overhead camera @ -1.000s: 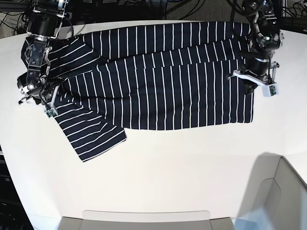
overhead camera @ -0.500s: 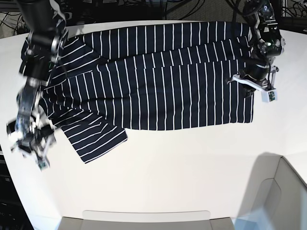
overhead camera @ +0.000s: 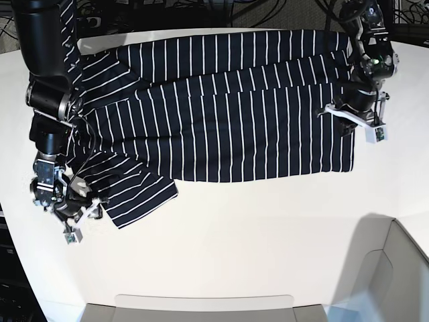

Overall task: Fold the T-shirt properly
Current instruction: 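Grasp the hem edge with both grippers and fold it toward the collar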

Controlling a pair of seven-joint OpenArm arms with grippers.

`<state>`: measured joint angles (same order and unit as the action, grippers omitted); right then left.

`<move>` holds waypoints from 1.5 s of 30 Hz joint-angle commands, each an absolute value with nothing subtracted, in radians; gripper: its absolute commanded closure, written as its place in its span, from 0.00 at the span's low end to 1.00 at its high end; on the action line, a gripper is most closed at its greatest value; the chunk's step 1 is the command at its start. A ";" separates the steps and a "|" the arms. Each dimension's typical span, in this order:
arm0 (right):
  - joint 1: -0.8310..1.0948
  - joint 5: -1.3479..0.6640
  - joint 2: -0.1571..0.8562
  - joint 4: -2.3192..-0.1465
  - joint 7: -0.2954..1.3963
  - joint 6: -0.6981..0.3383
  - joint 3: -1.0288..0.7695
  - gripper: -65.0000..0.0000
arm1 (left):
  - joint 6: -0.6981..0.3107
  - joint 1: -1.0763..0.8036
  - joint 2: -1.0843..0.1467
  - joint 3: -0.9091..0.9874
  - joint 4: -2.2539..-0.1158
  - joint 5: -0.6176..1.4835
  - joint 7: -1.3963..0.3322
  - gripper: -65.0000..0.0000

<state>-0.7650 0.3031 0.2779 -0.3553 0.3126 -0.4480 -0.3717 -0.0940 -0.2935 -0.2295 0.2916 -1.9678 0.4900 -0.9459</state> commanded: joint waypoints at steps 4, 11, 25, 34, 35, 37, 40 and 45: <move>-0.800 0.295 0.282 -0.283 0.266 -0.441 -0.325 0.49 | -0.096 -0.291 -0.237 0.294 -1.986 0.495 -0.932 1.00; -0.794 0.295 0.236 -0.237 0.271 -0.450 -0.308 0.49 | -0.096 -0.286 -0.237 0.294 -1.986 0.495 -0.932 1.00; -0.792 0.295 0.249 -0.216 0.272 -0.529 -0.306 0.49 | -0.119 0.012 -0.349 0.268 -1.755 0.495 -0.986 0.65; -0.792 0.295 0.271 -0.219 0.272 -0.527 -0.306 0.49 | -0.331 0.274 -0.478 0.200 -1.245 0.487 -1.001 0.65; -0.792 0.295 0.272 -0.219 0.272 -0.524 -0.306 0.49 | -0.329 0.283 -0.487 0.183 -1.207 0.487 -0.974 0.65; -0.794 0.295 0.277 -0.219 0.272 -0.524 -0.306 0.49 | -0.329 0.288 -0.493 0.162 -1.133 0.487 -0.901 0.65; -0.794 0.295 0.277 -0.219 0.272 -0.524 -0.306 0.49 | -0.337 0.292 -0.496 0.137 -1.036 0.487 -0.849 0.65; -0.794 0.295 0.277 -0.219 0.272 -0.524 -0.306 0.49 | -0.354 0.289 -0.496 0.093 -1.017 0.489 -0.829 0.65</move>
